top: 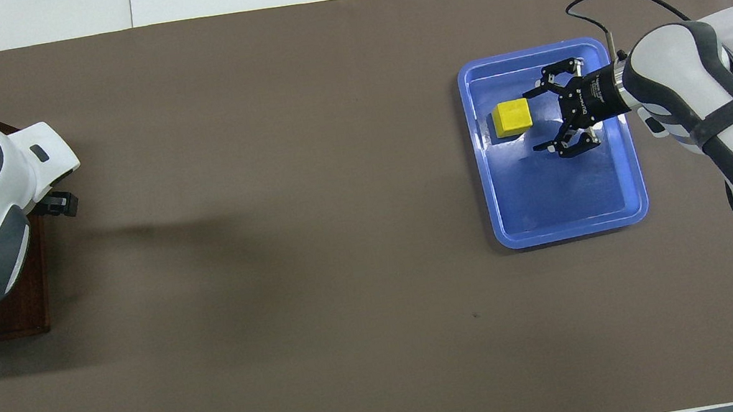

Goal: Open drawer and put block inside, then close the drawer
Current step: 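Grasp the yellow cube with the right gripper while the left gripper pulls the drawer, then lift the cube with the right gripper while the left gripper reaches toward it, then grasp the yellow cube with the left gripper from the right gripper, then carry the cube into the open drawer with the left gripper while the right gripper withdraws, then release the yellow cube inside the drawer with the left gripper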

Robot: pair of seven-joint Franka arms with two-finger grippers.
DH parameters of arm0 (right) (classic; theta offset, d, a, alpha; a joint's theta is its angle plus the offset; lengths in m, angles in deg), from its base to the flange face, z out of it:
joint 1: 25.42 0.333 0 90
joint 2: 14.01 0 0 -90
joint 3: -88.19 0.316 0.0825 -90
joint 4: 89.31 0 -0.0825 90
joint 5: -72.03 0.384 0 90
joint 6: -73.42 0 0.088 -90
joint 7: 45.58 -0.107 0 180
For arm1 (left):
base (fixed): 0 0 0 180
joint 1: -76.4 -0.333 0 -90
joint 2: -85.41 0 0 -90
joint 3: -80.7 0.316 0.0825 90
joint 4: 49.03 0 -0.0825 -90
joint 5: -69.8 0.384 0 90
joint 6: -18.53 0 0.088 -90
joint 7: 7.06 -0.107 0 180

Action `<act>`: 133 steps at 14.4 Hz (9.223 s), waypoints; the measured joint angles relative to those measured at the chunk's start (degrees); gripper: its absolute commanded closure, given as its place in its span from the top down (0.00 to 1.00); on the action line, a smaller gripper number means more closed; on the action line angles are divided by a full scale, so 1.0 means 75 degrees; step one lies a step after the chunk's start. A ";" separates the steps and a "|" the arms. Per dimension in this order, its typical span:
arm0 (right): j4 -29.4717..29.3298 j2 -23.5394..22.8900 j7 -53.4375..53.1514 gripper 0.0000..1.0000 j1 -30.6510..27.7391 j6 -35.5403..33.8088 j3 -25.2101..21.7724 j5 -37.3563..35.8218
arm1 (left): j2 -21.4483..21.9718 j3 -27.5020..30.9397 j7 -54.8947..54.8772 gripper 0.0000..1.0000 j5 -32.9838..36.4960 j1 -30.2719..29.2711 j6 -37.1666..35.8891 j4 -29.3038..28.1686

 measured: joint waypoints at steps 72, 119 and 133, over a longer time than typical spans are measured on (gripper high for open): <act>-0.2044 -0.0440 -0.2358 0.00 0.3106 -0.0546 0.0080 -0.0464 | -0.2545 -0.0076 1.7322 1.00 -0.4091 0.4241 -0.0314 0.3361; -0.2318 0.1337 -0.0085 1.00 0.1460 -0.2578 -0.0057 -0.3720 | -0.0518 0.0210 1.3750 0.00 -0.3954 0.1323 -0.3180 0.3496; -0.1608 0.3433 0.7028 1.00 0.0698 -0.4091 -0.0077 -0.6302 | 0.0058 0.0193 0.9873 0.00 -0.4115 -0.1183 -0.1378 0.1184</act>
